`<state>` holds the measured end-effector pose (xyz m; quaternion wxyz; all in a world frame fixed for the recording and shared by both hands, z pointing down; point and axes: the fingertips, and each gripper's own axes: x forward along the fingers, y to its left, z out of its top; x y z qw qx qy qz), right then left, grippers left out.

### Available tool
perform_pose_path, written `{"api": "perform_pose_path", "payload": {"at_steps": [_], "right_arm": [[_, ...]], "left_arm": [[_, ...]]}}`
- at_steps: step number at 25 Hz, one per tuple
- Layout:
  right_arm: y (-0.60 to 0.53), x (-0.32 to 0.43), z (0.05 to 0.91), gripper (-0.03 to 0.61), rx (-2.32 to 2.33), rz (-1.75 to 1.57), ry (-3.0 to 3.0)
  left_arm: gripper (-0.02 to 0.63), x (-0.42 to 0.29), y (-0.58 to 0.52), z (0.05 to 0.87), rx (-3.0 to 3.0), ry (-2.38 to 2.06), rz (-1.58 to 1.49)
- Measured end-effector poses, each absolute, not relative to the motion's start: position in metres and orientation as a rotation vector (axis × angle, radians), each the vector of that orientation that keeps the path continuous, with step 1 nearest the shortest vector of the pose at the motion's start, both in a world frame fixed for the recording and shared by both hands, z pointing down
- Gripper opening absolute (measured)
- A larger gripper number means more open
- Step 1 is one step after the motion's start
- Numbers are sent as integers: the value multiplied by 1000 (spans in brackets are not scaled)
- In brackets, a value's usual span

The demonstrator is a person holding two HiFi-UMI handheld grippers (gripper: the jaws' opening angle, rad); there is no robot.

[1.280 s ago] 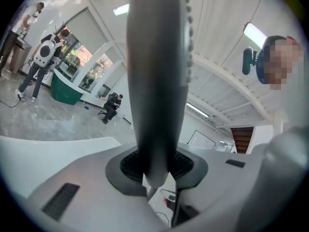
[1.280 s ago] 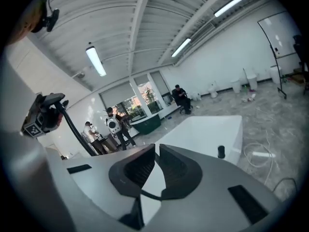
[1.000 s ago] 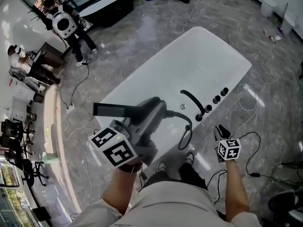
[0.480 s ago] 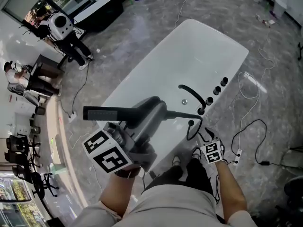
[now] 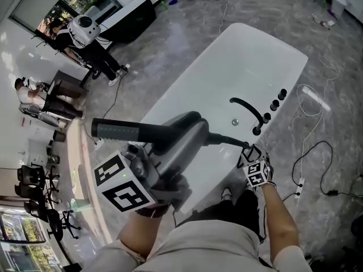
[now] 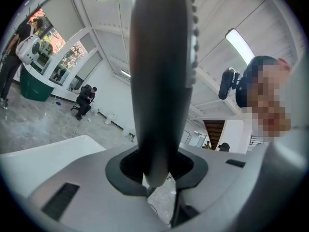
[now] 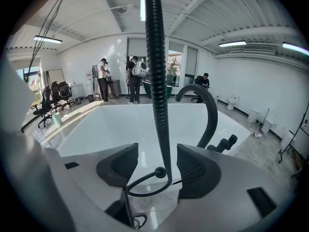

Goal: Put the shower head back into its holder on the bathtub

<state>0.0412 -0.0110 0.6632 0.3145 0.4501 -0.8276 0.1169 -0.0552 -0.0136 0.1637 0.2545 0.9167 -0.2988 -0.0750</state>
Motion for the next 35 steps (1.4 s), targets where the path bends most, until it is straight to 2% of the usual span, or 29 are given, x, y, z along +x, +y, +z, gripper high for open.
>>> {"api": "perform_pose_path", "payload": {"at_steps": [11, 17, 19, 20, 23, 27, 35], "right_arm": [[-26, 25, 665, 228, 1148, 166, -2195], [-36, 23, 670, 168, 1093, 102, -2190], [-41, 23, 675, 88, 1080, 102, -2185], [-42, 25, 679, 71, 1074, 110, -2183], [-38, 35, 687, 69, 1060, 143, -2170], [-33, 58, 675, 66, 1134, 250, -2142], [-44, 126, 620, 64, 1471, 702, -2174]], "left_arm": [[101, -99, -14, 158, 2438, -867, -255], [101, -112, -13, 156, 2401, -882, -284], [101, -118, -18, 159, 2395, -906, -287], [101, -122, -21, 163, 2393, -930, -282], [101, -134, -35, 187, 2388, -1054, -230], [101, -146, -60, 236, 2342, -1190, -140], [101, -144, -84, 335, 2232, -1248, 11]]}}
